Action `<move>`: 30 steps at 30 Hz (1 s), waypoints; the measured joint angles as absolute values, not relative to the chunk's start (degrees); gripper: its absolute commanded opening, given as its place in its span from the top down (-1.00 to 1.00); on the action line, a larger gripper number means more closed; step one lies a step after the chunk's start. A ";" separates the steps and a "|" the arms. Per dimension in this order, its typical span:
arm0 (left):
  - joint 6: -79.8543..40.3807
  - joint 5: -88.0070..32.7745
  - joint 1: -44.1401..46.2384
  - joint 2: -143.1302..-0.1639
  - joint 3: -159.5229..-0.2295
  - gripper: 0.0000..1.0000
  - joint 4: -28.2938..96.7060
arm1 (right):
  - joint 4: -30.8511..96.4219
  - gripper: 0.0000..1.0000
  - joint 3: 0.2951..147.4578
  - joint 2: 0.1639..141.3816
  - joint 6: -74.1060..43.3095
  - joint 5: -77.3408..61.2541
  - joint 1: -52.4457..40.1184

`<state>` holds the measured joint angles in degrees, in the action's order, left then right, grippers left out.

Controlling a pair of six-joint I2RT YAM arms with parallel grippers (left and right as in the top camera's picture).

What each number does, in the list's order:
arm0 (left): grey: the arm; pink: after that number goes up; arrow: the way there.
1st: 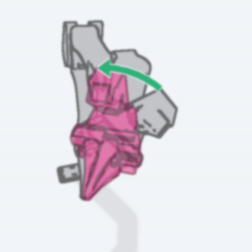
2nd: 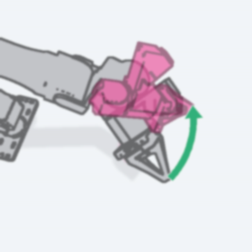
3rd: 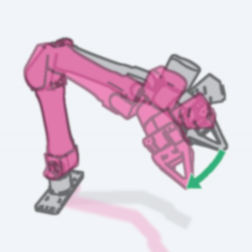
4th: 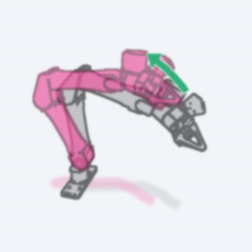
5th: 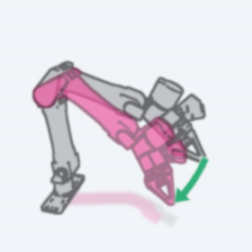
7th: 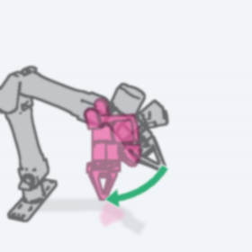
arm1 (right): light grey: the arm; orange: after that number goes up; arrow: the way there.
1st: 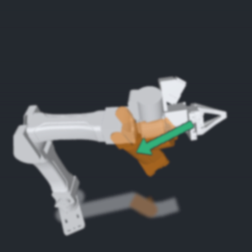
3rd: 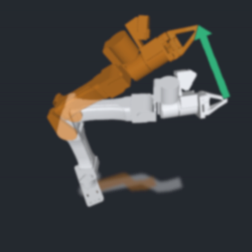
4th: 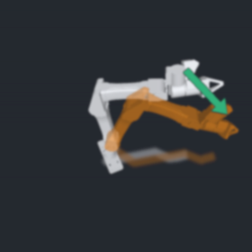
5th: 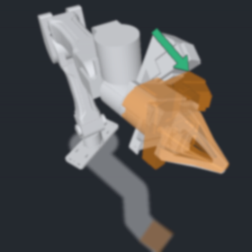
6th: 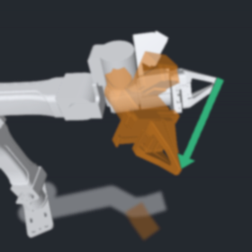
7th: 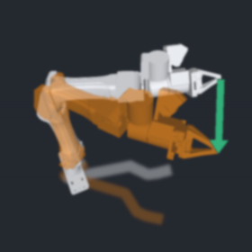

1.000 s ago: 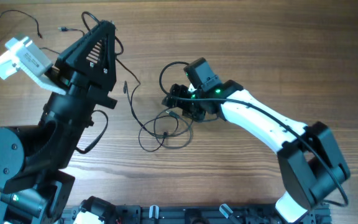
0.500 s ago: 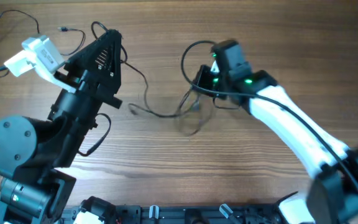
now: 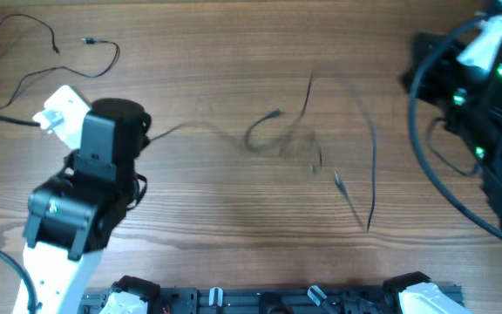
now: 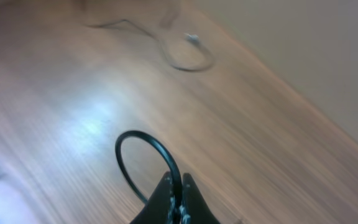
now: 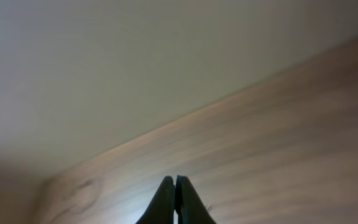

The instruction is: Untangle cables

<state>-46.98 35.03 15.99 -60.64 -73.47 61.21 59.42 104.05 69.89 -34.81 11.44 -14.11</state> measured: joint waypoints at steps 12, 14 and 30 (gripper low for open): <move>-52.25 18.65 -2.76 -63.61 -73.47 0.92 61.30 | 70.50 -0.34 104.51 80.03 -24.29 -7.88 -2.79; -51.18 14.52 -2.76 -63.66 -73.45 0.89 59.35 | 72.42 -0.55 104.49 83.53 -19.57 -15.53 -2.94; -38.87 -7.05 -2.50 -71.55 -73.47 -0.94 58.28 | 69.23 -0.99 99.79 106.85 -10.68 -24.14 -25.43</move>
<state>-38.87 -7.05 -2.50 -71.55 -73.47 58.28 69.23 99.79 106.85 -10.68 -24.14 -25.43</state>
